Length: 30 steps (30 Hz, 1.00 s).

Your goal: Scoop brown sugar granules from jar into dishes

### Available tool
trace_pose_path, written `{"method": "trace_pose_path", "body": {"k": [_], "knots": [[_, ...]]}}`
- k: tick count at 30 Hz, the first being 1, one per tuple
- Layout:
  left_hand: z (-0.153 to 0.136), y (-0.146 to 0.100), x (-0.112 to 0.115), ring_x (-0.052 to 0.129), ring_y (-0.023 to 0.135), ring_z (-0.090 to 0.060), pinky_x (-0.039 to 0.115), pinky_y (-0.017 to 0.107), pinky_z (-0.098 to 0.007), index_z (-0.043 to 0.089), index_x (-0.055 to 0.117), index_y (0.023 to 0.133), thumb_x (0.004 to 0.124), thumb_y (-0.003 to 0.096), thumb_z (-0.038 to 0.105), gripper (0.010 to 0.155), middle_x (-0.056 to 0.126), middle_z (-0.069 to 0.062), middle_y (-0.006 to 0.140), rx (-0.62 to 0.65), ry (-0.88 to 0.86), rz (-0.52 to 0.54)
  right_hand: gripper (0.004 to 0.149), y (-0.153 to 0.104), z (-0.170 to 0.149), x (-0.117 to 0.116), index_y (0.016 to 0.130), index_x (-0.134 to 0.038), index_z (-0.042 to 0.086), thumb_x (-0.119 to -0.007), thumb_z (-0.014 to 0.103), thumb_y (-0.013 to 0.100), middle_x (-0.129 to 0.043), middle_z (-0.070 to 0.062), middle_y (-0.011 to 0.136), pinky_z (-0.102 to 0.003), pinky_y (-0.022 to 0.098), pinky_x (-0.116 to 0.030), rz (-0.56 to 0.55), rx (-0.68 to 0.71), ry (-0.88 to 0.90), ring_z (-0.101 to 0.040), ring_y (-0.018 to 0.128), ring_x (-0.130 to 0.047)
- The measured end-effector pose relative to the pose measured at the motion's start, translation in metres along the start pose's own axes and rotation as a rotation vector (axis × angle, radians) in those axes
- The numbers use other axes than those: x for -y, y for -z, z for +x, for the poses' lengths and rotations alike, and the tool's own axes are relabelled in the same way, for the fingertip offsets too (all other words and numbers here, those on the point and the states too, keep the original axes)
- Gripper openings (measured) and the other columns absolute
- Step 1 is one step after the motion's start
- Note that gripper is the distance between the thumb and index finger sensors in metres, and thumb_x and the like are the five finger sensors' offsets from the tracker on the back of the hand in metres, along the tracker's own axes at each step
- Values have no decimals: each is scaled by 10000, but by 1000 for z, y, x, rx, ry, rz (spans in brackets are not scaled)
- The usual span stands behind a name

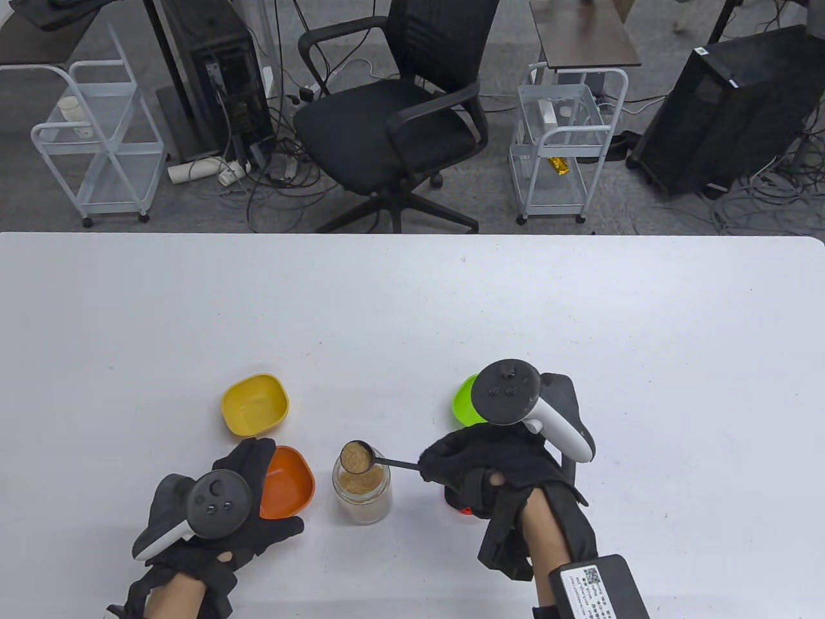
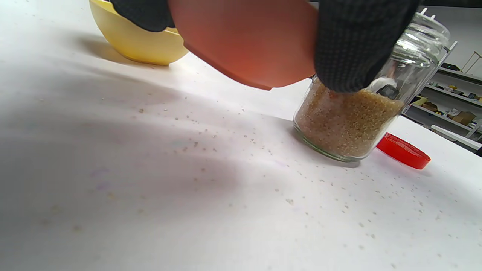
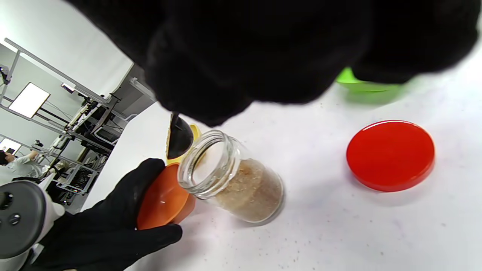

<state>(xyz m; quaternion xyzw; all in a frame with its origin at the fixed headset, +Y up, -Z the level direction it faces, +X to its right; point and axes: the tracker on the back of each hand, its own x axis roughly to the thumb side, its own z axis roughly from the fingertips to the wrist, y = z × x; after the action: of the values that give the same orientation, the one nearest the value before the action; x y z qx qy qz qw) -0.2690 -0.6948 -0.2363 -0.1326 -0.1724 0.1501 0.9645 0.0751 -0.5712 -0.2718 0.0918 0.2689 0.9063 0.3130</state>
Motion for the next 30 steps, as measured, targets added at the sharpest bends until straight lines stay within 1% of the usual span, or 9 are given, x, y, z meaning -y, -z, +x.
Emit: {"method": "trace_pose_path", "body": {"k": [6,12,15,17,22,25,26,27,30], "knots": [[0,0,0,495,1080,-548,604,806,-577,-22,237,1180,898,499,625,1148,292,-323,1223,11,-13,5,384,9,15,-9,862,-909,207,-806,393,543,-1046,95,349,-372,240,-938,10,37,0,-112,86,-995],[-1,0,0,504,1078,-546,607,804,-577,-21,244,1180,894,496,633,1148,301,-322,1223,17,-26,10,382,25,31,-29,864,-905,218,-809,397,540,-1047,93,357,-370,247,-938,3,64,-58,-112,93,-997],[-1,0,0,505,1078,-543,609,803,-576,-24,244,1180,891,496,637,1151,303,-322,1223,18,-35,13,383,31,39,-41,864,-903,227,-814,400,534,-1048,91,364,-370,253,-938,-29,78,-135,-114,100,-999],[-2,0,0,505,1079,-542,608,803,-576,-26,245,1180,889,496,640,1151,306,-323,1222,19,-44,14,381,32,45,-49,863,-901,235,-818,402,530,-1050,88,369,-372,259,-938,-68,85,-200,-116,104,-1002],[-3,-1,-2,506,1076,-547,607,803,-578,-30,240,1179,882,500,642,1152,303,-328,1221,15,-64,21,379,28,63,-69,855,-899,263,-826,414,515,-1058,92,386,-374,279,-941,-188,175,-379,-121,125,-1016],[-4,-1,-2,505,1075,-547,606,803,-578,-31,238,1179,881,499,642,1153,302,-326,1221,13,-76,26,378,20,71,-82,849,-900,275,-831,418,506,-1064,89,400,-380,294,-942,-309,253,-516,-132,144,-1027],[-4,-1,-2,503,1076,-547,606,803,-578,-31,238,1179,881,501,641,1151,301,-328,1221,12,-78,28,376,19,72,-84,846,-901,282,-831,421,505,-1064,94,402,-379,296,-943,-330,263,-547,-131,145,-1029],[-5,-1,-3,504,1076,-548,605,803,-578,-31,238,1178,880,501,643,1151,301,-329,1220,10,-82,29,377,15,74,-89,845,-901,284,-833,423,501,-1065,91,405,-379,299,-943,-387,280,-616,-132,148,-1030],[-6,-2,-3,505,1073,-552,604,803,-580,-33,237,1178,881,501,641,1152,300,-329,1220,6,-89,30,378,8,75,-99,842,-898,292,-834,427,496,-1067,93,410,-381,307,-944,-464,346,-699,-134,156,-1035]]}}
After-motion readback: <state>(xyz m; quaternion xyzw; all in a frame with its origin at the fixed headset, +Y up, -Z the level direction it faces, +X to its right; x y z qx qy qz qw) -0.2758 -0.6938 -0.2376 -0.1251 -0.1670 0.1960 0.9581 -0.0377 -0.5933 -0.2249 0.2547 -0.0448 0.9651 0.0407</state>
